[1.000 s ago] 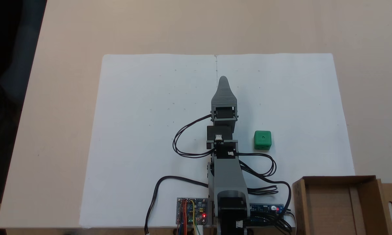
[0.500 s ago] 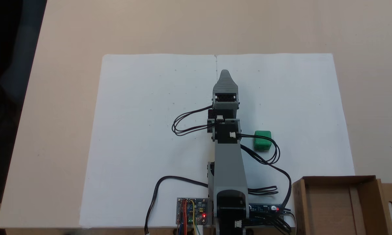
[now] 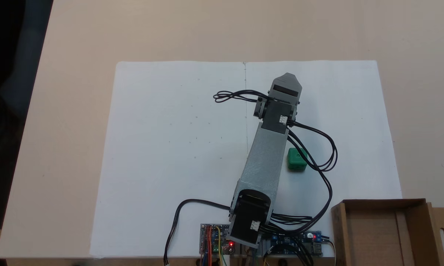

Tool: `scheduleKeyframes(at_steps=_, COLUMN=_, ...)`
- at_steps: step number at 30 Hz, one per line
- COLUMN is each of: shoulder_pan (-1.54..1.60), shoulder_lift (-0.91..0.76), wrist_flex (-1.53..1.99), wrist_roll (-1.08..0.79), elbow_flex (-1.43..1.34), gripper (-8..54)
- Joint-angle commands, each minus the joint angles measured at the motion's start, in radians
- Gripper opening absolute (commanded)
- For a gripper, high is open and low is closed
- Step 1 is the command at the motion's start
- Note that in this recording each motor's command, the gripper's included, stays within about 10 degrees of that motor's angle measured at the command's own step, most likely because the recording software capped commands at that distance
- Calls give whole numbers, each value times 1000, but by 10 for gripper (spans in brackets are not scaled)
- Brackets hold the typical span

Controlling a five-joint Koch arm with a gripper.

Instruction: Grasp a green dice and put it in the bin.

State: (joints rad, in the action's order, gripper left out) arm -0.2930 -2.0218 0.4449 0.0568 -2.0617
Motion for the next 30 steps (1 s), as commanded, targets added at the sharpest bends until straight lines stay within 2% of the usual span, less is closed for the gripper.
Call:
scheduleKeyframes(at_steps=1, shoulder_pan=-60, shoulder_lift=-14, wrist_flex=114, wrist_roll=78, elbow_flex=69, gripper=434)
scheduleKeyframes(at_steps=8, shoulder_pan=-207, shoulder_lift=-14, wrist_flex=462, wrist_roll=77, elbow_flex=222, gripper=435)
scheduleKeyframes(at_steps=15, shoulder_pan=-353, shoulder_lift=-11, wrist_flex=601, wrist_roll=63, elbow_flex=255, gripper=435)
scheduleKeyframes(at_steps=30, shoulder_pan=-667, shoulder_lift=32, wrist_flex=695, wrist_roll=-247, elbow_flex=261, gripper=435)
